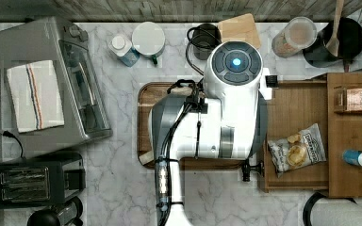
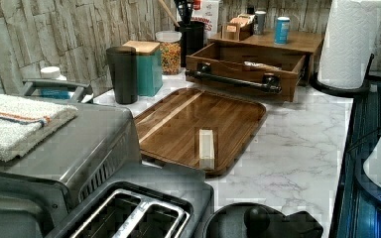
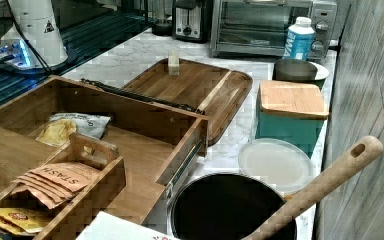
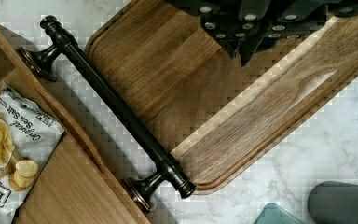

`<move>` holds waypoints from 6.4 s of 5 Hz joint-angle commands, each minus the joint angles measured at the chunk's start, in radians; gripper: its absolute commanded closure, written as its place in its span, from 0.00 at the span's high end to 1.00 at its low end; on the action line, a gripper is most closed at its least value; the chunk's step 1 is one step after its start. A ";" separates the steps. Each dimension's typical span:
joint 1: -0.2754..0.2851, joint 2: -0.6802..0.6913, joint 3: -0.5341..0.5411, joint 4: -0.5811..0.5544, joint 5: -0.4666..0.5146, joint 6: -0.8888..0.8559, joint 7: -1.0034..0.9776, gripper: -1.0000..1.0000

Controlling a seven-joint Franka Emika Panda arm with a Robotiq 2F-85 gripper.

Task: Close the drawer.

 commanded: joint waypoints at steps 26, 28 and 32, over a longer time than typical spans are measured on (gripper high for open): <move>-0.450 0.517 -0.274 0.341 -0.006 0.451 -1.412 0.00; -0.450 0.517 -0.274 0.341 -0.005 0.451 -1.412 0.00; -0.449 0.517 -0.275 0.341 -0.005 0.451 -1.412 0.00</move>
